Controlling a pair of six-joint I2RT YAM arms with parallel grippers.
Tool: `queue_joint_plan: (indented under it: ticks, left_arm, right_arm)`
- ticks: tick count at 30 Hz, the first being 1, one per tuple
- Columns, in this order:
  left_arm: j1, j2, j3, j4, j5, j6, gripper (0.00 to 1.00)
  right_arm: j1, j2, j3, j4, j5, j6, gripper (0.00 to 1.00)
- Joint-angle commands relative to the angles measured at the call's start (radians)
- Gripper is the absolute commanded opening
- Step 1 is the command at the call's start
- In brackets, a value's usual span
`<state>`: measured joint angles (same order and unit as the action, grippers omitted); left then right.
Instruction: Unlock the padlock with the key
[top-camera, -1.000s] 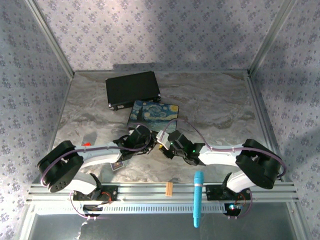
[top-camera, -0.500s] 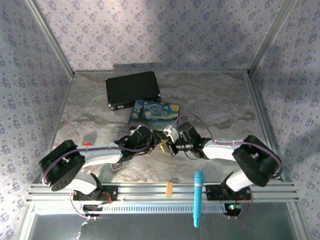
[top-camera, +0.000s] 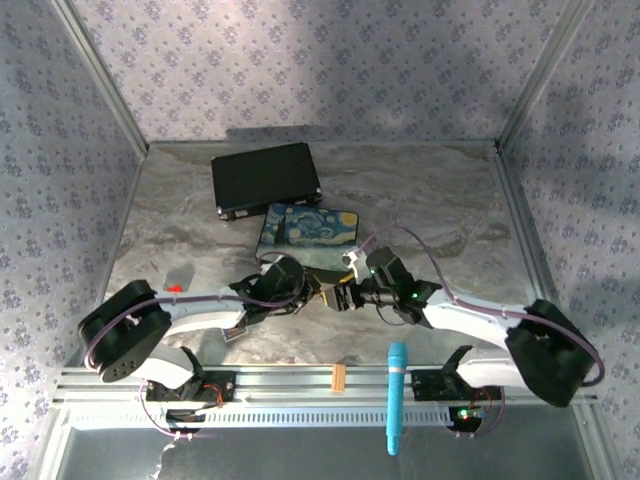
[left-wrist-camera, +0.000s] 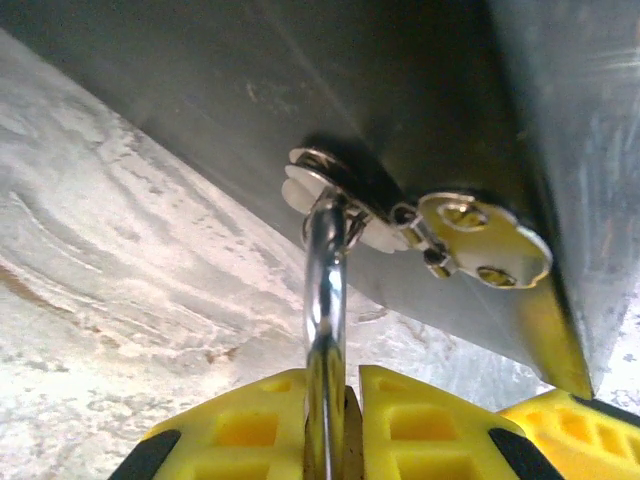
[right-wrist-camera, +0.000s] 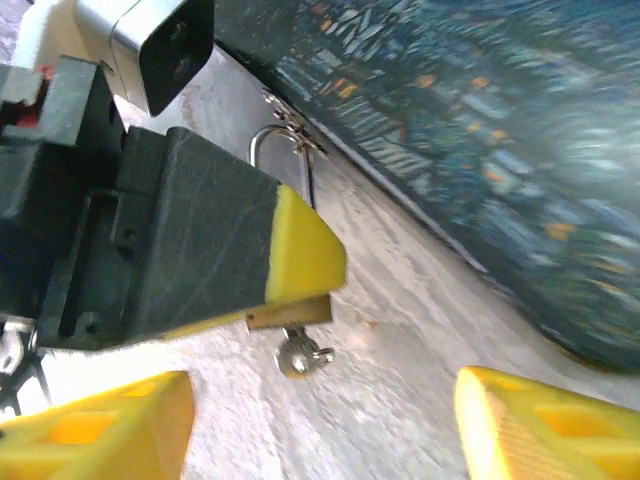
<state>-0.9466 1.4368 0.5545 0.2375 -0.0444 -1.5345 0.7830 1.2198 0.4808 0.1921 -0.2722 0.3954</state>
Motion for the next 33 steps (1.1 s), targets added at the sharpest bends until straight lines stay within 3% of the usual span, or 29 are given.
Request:
queue_joint_plan:
  ticks: [1, 2, 3, 6, 9, 15, 21, 27, 33]
  left_arm:
    - [0.0, 0.014, -0.002, 0.02, 0.011, 0.024, 0.0]
    - [-0.001, 0.018, 0.0, 0.015, 0.011, 0.028, 0.0]
    - [-0.003, 0.022, 0.002, 0.01, 0.01, 0.034, 0.0]
    - [-0.012, 0.038, 0.018, -0.03, 0.001, 0.059, 0.0]
    - [-0.018, 0.053, 0.021, -0.042, -0.001, 0.069, 0.0]
    - [-0.017, 0.082, 0.068, -0.142, 0.013, 0.158, 0.0]
    - [-0.004, 0.102, 0.103, -0.343, -0.034, 0.295, 0.0]
    - [-0.002, 0.161, 0.197, -0.631, -0.206, 0.444, 0.06]
    - [-0.023, 0.235, 0.27, -0.812, -0.399, 0.479, 0.1]
  right_arm:
    - [-0.015, -0.081, -0.002, -0.142, 0.114, 0.094, 0.83]
    - [-0.029, -0.098, 0.026, -0.187, 0.168, 0.132, 0.93]
    - [-0.046, -0.098, 0.057, -0.228, 0.206, 0.159, 0.95]
    - [-0.116, -0.017, 0.179, -0.293, 0.188, 0.205, 0.94]
    - [-0.119, 0.111, 0.31, -0.334, 0.207, 0.203, 0.92]
    - [-0.133, 0.326, 0.449, -0.416, 0.273, 0.186, 0.79]
    - [-0.135, 0.366, 0.458, -0.442, 0.305, 0.162, 0.64]
    - [-0.137, 0.388, 0.458, -0.453, 0.309, 0.149, 0.56]
    - [-0.137, 0.407, 0.456, -0.438, 0.291, 0.152, 0.54]
